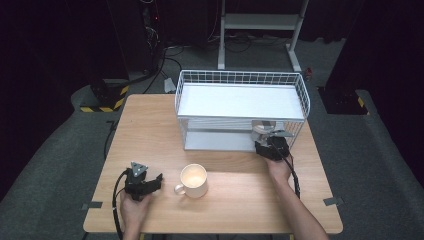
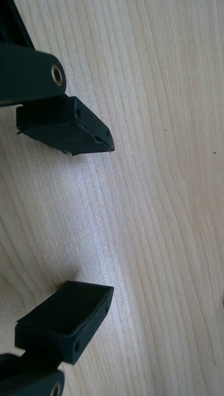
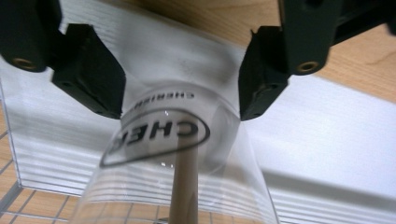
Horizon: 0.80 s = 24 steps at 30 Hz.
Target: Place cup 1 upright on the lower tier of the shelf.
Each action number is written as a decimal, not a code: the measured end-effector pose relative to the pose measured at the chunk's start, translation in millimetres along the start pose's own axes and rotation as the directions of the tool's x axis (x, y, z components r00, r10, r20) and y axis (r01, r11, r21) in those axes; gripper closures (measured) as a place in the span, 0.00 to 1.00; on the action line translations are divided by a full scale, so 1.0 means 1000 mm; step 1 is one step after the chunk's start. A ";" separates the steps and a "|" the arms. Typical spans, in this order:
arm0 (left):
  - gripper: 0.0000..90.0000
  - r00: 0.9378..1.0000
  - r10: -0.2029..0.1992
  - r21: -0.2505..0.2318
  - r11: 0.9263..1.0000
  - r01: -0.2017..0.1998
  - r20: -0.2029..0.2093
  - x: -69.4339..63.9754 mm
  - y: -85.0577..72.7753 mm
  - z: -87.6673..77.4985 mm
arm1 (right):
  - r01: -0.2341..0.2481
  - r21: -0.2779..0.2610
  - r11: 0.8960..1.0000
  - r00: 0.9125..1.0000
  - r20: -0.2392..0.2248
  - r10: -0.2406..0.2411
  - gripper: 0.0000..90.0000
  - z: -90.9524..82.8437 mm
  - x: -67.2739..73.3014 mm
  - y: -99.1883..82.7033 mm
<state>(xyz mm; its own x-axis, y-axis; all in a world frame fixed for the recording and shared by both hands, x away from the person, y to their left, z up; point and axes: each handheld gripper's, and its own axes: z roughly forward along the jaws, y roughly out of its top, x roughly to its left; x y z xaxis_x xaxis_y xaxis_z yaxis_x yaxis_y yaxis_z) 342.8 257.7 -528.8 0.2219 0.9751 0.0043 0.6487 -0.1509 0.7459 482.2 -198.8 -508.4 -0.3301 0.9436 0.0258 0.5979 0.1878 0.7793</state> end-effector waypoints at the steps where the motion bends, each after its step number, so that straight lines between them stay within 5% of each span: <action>1: 0.28 1.000 0.000 0.000 1.000 0.000 0.000 0.000 0.000 0.000 | -0.002 -0.001 1.000 1.000 0.003 0.002 0.40 0.001 -0.001 0.000; 7: 0.28 1.000 0.000 0.000 1.000 0.000 0.000 0.000 0.000 0.000 | -0.026 -0.016 1.000 0.999 0.022 0.027 0.46 0.005 -0.005 0.000; 24: 0.28 1.000 -0.005 0.003 1.000 0.005 -0.009 0.000 0.000 -0.001 | 0.002 -0.029 1.000 0.997 0.073 0.000 0.61 0.013 -0.011 0.003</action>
<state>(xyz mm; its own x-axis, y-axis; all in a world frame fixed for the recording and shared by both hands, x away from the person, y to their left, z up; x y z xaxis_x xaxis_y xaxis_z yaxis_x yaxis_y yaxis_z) 341.9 258.0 -528.6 0.2125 0.9771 0.0066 0.6518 -0.1468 0.7440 496.9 -204.7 -514.5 -0.2758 0.9610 -0.0196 0.5756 0.1815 0.7973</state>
